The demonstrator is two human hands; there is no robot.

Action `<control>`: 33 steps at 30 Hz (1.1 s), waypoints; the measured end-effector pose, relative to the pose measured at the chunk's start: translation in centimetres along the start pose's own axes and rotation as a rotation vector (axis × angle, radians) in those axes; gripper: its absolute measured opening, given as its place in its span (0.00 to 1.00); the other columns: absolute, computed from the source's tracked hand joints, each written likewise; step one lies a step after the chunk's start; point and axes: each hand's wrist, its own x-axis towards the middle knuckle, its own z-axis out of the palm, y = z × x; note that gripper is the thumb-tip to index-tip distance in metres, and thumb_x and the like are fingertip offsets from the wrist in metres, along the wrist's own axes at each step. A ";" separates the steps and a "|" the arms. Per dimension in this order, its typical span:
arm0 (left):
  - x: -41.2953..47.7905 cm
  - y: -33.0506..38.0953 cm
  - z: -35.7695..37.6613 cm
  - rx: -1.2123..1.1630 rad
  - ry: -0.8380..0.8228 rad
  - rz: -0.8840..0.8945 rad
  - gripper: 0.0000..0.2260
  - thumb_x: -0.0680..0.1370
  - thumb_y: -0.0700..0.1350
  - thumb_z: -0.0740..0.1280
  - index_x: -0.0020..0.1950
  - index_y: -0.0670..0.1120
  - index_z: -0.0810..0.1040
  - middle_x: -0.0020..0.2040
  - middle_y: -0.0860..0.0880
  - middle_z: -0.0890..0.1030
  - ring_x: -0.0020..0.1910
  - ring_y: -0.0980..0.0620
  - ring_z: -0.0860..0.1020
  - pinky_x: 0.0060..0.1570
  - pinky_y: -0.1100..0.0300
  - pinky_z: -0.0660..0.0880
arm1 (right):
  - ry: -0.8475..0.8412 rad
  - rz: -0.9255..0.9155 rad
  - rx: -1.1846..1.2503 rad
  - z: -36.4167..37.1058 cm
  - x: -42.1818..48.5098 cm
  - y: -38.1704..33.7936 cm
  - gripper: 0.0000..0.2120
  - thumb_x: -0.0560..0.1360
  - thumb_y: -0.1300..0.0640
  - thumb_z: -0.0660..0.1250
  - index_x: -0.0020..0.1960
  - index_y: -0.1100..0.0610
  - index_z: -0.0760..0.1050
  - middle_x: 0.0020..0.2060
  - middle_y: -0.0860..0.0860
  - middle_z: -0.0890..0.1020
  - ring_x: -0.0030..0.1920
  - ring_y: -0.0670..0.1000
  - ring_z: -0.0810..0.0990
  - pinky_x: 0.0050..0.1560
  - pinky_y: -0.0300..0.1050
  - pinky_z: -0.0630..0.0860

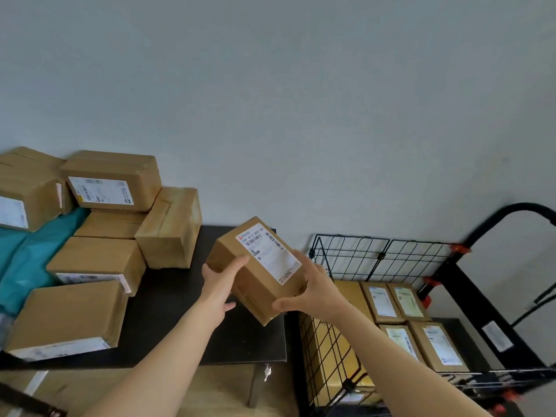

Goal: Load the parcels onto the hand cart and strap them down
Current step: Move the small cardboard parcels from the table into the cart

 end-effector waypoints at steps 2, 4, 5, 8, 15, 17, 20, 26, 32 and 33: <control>0.5 0.3 1.1 0.007 0.002 0.025 0.43 0.68 0.55 0.74 0.75 0.58 0.50 0.70 0.45 0.66 0.68 0.40 0.67 0.63 0.37 0.67 | 0.050 0.034 0.059 -0.7 0.2 0.7 0.51 0.62 0.40 0.76 0.75 0.42 0.50 0.70 0.50 0.64 0.68 0.54 0.68 0.66 0.53 0.70; 0.9 0.5 2.5 0.010 -0.053 0.045 0.39 0.69 0.54 0.73 0.74 0.57 0.54 0.67 0.45 0.69 0.65 0.41 0.70 0.61 0.38 0.70 | 0.110 0.088 0.089 -1.7 0.6 1.8 0.46 0.65 0.37 0.72 0.76 0.44 0.52 0.68 0.50 0.70 0.63 0.54 0.74 0.62 0.54 0.75; 1.1 0.6 3.2 0.013 -0.093 0.057 0.37 0.70 0.54 0.73 0.73 0.56 0.56 0.66 0.46 0.70 0.64 0.42 0.71 0.60 0.38 0.71 | 0.122 0.117 0.111 -2.2 0.8 2.1 0.43 0.68 0.37 0.71 0.75 0.46 0.54 0.65 0.50 0.73 0.57 0.54 0.79 0.56 0.52 0.79; 1.7 0.8 6.4 0.084 -0.185 0.119 0.32 0.71 0.54 0.71 0.71 0.54 0.60 0.64 0.47 0.73 0.62 0.45 0.72 0.57 0.41 0.74 | 0.139 0.218 0.250 -4.6 1.4 3.2 0.27 0.75 0.41 0.63 0.69 0.52 0.65 0.50 0.51 0.80 0.40 0.52 0.84 0.43 0.49 0.83; 3.9 0.6 16.5 0.207 -0.250 0.170 0.30 0.74 0.54 0.69 0.71 0.54 0.59 0.64 0.49 0.72 0.63 0.46 0.71 0.56 0.46 0.72 | 0.223 0.359 0.247 -11.9 4.5 10.2 0.21 0.79 0.38 0.52 0.52 0.53 0.73 0.39 0.49 0.79 0.36 0.49 0.79 0.43 0.44 0.78; 4.9 0.1 19.7 0.225 -0.258 0.151 0.28 0.75 0.53 0.68 0.72 0.54 0.60 0.63 0.49 0.73 0.62 0.47 0.72 0.53 0.49 0.71 | 0.225 0.384 0.271 -14.0 5.8 12.8 0.22 0.79 0.37 0.52 0.49 0.53 0.74 0.41 0.50 0.79 0.43 0.51 0.78 0.50 0.47 0.76; 6.6 -1.2 25.1 0.276 -0.262 0.126 0.23 0.76 0.53 0.66 0.70 0.53 0.64 0.60 0.50 0.76 0.59 0.48 0.73 0.57 0.49 0.71 | 0.197 0.374 0.305 -16.7 7.5 16.8 0.20 0.80 0.41 0.53 0.55 0.53 0.76 0.46 0.51 0.80 0.51 0.53 0.78 0.56 0.50 0.75; 11.3 -5.9 33.6 0.277 -0.199 0.003 0.17 0.77 0.54 0.64 0.65 0.53 0.70 0.55 0.51 0.79 0.53 0.51 0.77 0.54 0.52 0.73 | 0.103 0.355 0.308 -19.9 11.7 24.9 0.16 0.81 0.47 0.54 0.65 0.50 0.72 0.47 0.45 0.78 0.47 0.47 0.76 0.43 0.41 0.71; 15.7 -10.5 36.0 0.323 -0.098 -0.096 0.15 0.79 0.46 0.63 0.66 0.53 0.69 0.56 0.52 0.79 0.51 0.53 0.77 0.47 0.55 0.73 | -0.060 0.434 0.334 -18.2 16.3 31.0 0.24 0.81 0.52 0.57 0.75 0.49 0.59 0.66 0.49 0.73 0.58 0.50 0.74 0.54 0.44 0.73; 16.6 -11.1 36.0 0.337 -0.070 -0.112 0.16 0.80 0.44 0.63 0.67 0.52 0.68 0.57 0.51 0.79 0.52 0.52 0.77 0.49 0.55 0.73 | -0.092 0.442 0.330 -17.6 17.0 31.9 0.24 0.80 0.53 0.57 0.75 0.48 0.58 0.66 0.50 0.73 0.58 0.50 0.75 0.55 0.45 0.74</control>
